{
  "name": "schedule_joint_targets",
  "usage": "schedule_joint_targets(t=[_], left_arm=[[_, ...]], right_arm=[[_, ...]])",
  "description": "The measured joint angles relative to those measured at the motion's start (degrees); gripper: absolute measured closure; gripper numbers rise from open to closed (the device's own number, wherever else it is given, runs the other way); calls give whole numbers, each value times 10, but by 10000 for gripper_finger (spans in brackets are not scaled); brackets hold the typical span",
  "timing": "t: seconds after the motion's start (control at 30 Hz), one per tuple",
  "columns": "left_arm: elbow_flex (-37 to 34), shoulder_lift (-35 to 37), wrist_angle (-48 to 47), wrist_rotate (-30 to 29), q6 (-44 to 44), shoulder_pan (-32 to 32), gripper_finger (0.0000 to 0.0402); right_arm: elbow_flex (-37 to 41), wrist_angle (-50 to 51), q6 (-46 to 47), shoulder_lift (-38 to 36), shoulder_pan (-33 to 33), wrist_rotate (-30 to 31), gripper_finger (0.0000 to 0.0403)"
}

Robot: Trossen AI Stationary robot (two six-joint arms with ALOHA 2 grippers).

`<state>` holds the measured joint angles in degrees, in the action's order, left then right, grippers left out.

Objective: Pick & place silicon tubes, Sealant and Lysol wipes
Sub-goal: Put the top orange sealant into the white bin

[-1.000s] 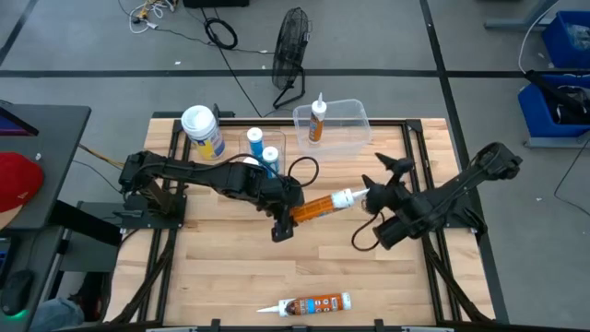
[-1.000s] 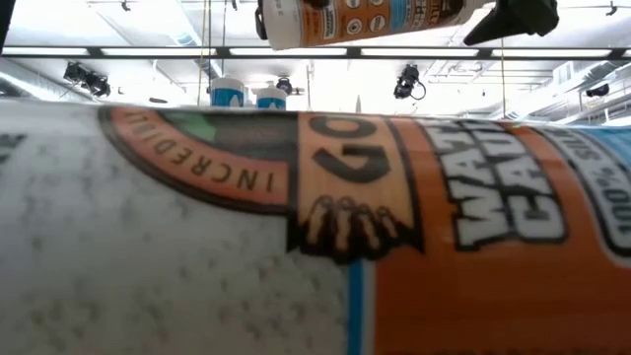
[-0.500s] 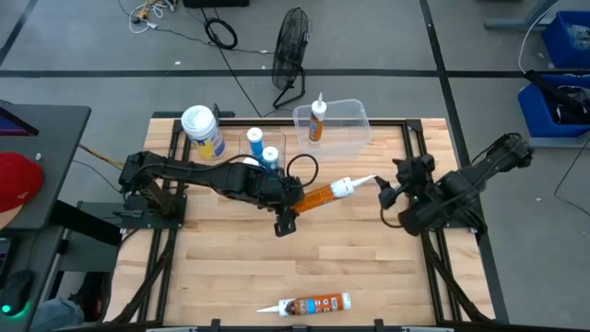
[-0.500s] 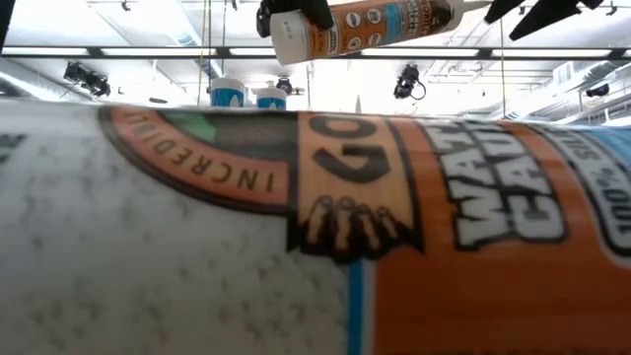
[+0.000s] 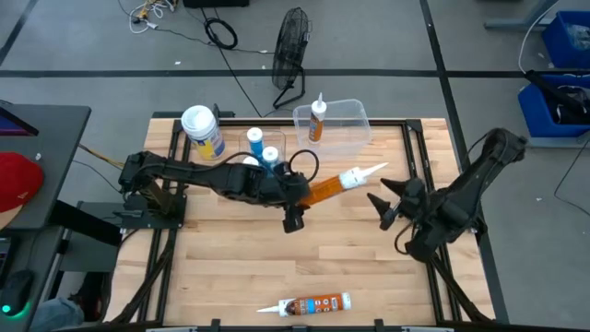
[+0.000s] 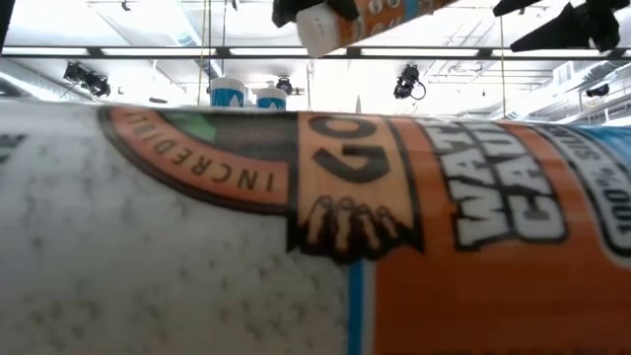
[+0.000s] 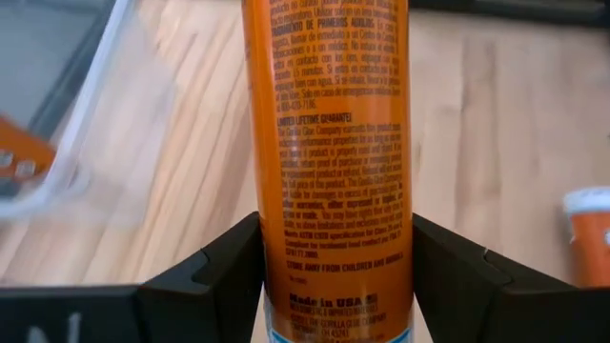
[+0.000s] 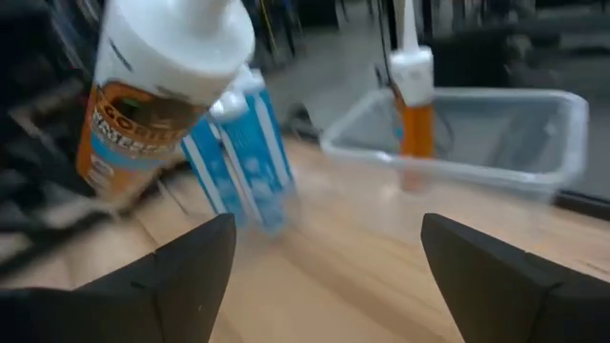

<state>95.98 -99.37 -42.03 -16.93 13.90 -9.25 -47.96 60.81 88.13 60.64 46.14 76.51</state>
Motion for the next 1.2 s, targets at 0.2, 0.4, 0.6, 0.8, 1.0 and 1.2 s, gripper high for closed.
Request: schedule_joint_targets(t=[0.2,0.4,0.6,0.8,1.0,1.2], left_arm=[[0,0,60,0,-24,0,176],[0,0,115,-1,-50,0,177],[0,0,121,0,-61,1,177],[0,5,122,0,-71,1,177],[0,24,126,0,-76,-11,177],[1,57,137,-2,-87,-35,177]], right_arm=[[72,-121,11,0,33,132,64],[68,-102,7,0,71,135,64],[0,-156,-170,6,122,120,64],[-49,-405,-600,10,124,-86,64],[-49,-545,-799,10,92,-186,64],[-48,-583,-824,10,34,-127,71]])
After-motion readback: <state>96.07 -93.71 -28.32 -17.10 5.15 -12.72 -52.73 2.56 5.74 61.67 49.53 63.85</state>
